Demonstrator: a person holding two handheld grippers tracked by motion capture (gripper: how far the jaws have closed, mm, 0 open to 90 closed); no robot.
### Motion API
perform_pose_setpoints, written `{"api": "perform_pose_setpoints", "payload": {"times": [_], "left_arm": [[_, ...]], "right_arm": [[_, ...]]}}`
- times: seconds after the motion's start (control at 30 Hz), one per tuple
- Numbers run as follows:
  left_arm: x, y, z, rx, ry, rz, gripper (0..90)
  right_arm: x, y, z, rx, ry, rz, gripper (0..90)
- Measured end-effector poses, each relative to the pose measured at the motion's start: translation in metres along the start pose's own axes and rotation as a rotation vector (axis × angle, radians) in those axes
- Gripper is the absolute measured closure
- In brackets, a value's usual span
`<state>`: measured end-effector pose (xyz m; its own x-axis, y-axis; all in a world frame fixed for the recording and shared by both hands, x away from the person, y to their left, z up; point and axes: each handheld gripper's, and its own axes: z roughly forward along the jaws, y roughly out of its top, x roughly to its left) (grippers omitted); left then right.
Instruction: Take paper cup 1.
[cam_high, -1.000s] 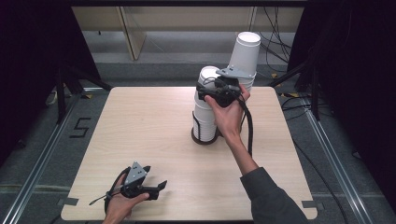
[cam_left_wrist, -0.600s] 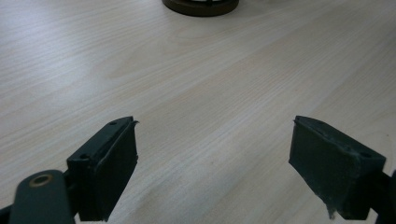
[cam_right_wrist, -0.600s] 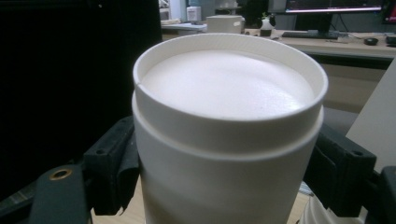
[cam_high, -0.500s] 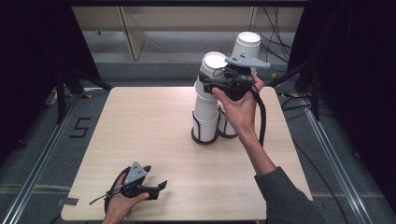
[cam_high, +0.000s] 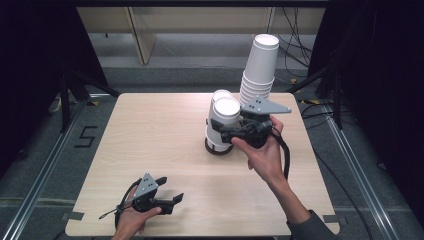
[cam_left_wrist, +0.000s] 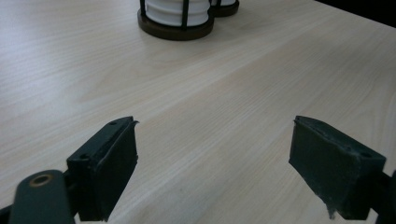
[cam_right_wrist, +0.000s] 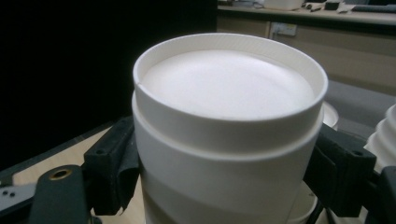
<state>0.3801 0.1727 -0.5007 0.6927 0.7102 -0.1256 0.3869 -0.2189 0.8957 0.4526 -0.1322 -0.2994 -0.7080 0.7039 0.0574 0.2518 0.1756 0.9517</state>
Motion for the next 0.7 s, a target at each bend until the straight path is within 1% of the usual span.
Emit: {"api": "perform_pose_setpoints", "payload": {"times": [0.03,0.07,0.1,0.13,0.17,0.2,0.23,0.3,0.33,0.37,0.4,0.43,0.47,0.5,0.53,0.6,0.63,0.67,0.7], "left_arm": [[0.0,0.001,0.0,-0.012,-0.004,0.008,14.6],[-0.002,0.002,0.0,-0.024,0.006,0.02,14.6],[-0.002,0.002,0.001,-0.043,0.001,0.021,14.6],[-0.002,0.003,0.001,-0.051,0.005,0.027,14.6],[-0.003,0.003,0.001,-0.058,0.013,0.034,14.6],[-0.003,0.004,0.002,-0.076,0.013,0.04,14.6],[-0.003,0.004,0.003,-0.086,0.019,0.046,14.6],[-0.003,0.005,0.004,-0.098,0.014,0.05,14.6],[-0.004,0.005,0.006,-0.11,0.006,0.048,14.6],[-0.005,0.006,0.007,-0.103,0.01,0.054,14.6],[-0.006,0.006,0.009,-0.122,-0.004,0.059,14.6],[-0.007,0.007,0.009,-0.111,0.0,0.069,14.6],[-0.009,0.007,0.01,-0.121,-0.005,0.07,14.6],[-0.01,0.007,0.012,-0.135,-0.016,0.075,14.6],[-0.011,0.008,0.013,-0.132,-0.013,0.084,14.6],[-0.012,0.008,0.014,-0.129,-0.01,0.097,14.6],[-0.013,0.008,0.015,-0.141,-0.019,0.095,14.6],[-0.013,0.008,0.016,-0.143,-0.017,0.097,14.6],[-0.014,0.008,0.015,-0.127,-0.009,0.104,14.5]], "right_arm": [[0.0,-0.004,0.001,0.001,0.004,-0.005,21.0],[0.0,-0.01,0.001,0.002,0.005,-0.013,21.0],[0.001,-0.018,0.002,0.005,0.022,-0.002,21.0],[0.001,-0.022,0.003,0.01,0.025,-0.012,21.0],[0.002,-0.027,0.004,0.015,0.04,-0.001,21.0],[0.002,-0.033,0.005,0.015,0.052,0.004,21.0],[0.002,-0.038,0.005,0.017,0.053,0.007,21.0],[0.0,-0.048,0.008,0.022,0.064,0.007,21.0],[0.0,-0.053,0.01,0.036,0.073,0.014,21.0],[0.0,-0.057,0.011,0.048,0.082,0.022,21.0],[0.001,-0.061,0.012,0.058,0.083,0.038,21.0],[0.0,-0.064,0.014,0.067,0.086,0.032,21.0],[-0.001,-0.067,0.016,0.06,0.1,0.032,21.0],[-0.002,-0.069,0.017,0.063,0.097,0.039,21.0],[-0.001,-0.071,0.017,0.072,0.101,0.054,21.0],[-0.003,-0.075,0.02,0.067,0.103,0.023,21.0],[-0.002,-0.078,0.021,0.069,0.113,0.028,21.0],[-0.001,-0.08,0.022,0.075,0.117,0.029,21.0],[-0.001,-0.083,0.023,0.093,0.129,0.03,21.0]]}}
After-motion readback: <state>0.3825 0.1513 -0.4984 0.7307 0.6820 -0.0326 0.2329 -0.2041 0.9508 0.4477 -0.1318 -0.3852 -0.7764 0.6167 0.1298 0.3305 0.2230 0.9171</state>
